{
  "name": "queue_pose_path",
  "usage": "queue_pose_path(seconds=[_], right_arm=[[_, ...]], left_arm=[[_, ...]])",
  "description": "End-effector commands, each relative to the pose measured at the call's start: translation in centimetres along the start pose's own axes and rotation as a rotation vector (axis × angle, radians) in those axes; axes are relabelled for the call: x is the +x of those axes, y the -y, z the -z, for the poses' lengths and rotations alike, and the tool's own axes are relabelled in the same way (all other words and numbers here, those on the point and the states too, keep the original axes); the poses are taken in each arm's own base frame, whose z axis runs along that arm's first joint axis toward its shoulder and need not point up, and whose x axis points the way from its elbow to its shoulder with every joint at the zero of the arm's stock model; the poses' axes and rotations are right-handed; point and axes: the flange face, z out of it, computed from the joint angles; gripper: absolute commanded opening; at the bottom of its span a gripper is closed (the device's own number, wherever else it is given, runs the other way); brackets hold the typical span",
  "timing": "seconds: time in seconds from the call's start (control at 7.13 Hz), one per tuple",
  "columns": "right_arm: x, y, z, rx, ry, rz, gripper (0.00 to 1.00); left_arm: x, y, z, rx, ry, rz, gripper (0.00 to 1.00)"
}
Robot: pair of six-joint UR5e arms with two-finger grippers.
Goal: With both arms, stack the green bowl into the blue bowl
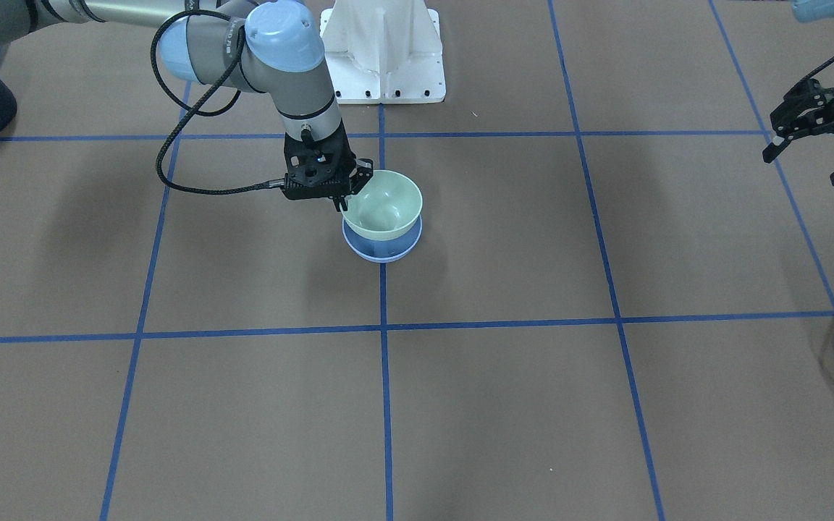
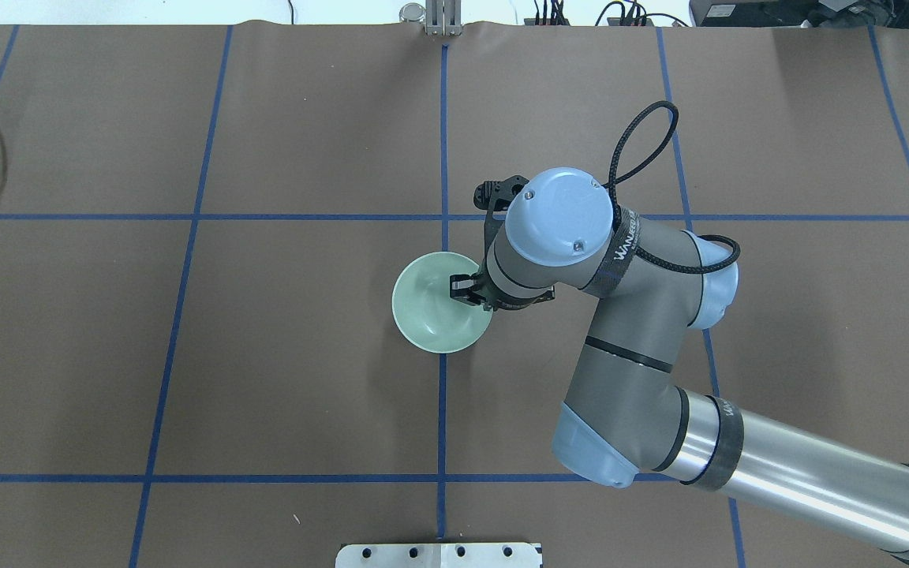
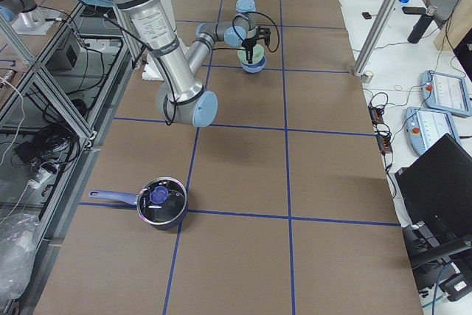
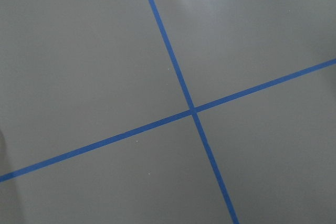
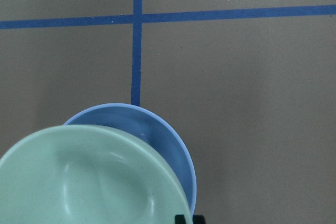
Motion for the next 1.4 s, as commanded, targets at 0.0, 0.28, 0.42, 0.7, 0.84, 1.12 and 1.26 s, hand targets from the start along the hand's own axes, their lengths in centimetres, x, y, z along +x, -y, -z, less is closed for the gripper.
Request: queue_pose_path(seconds=[0.0, 0.28, 0.42, 0.7, 0.84, 1.12, 1.26], right_arm=[[-0.59, 0.48, -0.61, 0.001, -0.007, 0.000, 0.00], [-0.61, 0.63, -0.69, 0.003, -0.005, 0.004, 0.00], [-0.52, 0.68, -0.97, 0.001, -0.011, 0.004, 0.00], [-0.24, 0.79, -1.60, -0.002, -0.022, 0.007, 0.00], [-0.20, 0.88, -1.56, -0.001, -0.023, 0.007, 0.00], [-0.30, 1.00, -1.40, 0.005, -0.016, 0.005, 0.00], [-0.34, 0.91, -1.44, 0.003, -0.016, 0.006, 0.00]], left_arm=[[-0.86, -0.71, 0.34, 0.000, 0.006, -0.005, 0.98], [-0.95, -0.77, 0.37, 0.000, 0.007, -0.003, 0.98], [-0.95, -0.77, 0.37, 0.000, 0.007, -0.003, 0.98], [-1.12, -1.08, 0.27, -0.004, 0.008, 0.002, 0.98], [-1.00, -1.02, 0.35, -0.002, 0.006, 0.000, 0.98], [-1.10, -1.08, 0.27, -0.004, 0.006, 0.002, 0.98], [-1.10, -1.08, 0.27, -0.004, 0.006, 0.002, 0.98]])
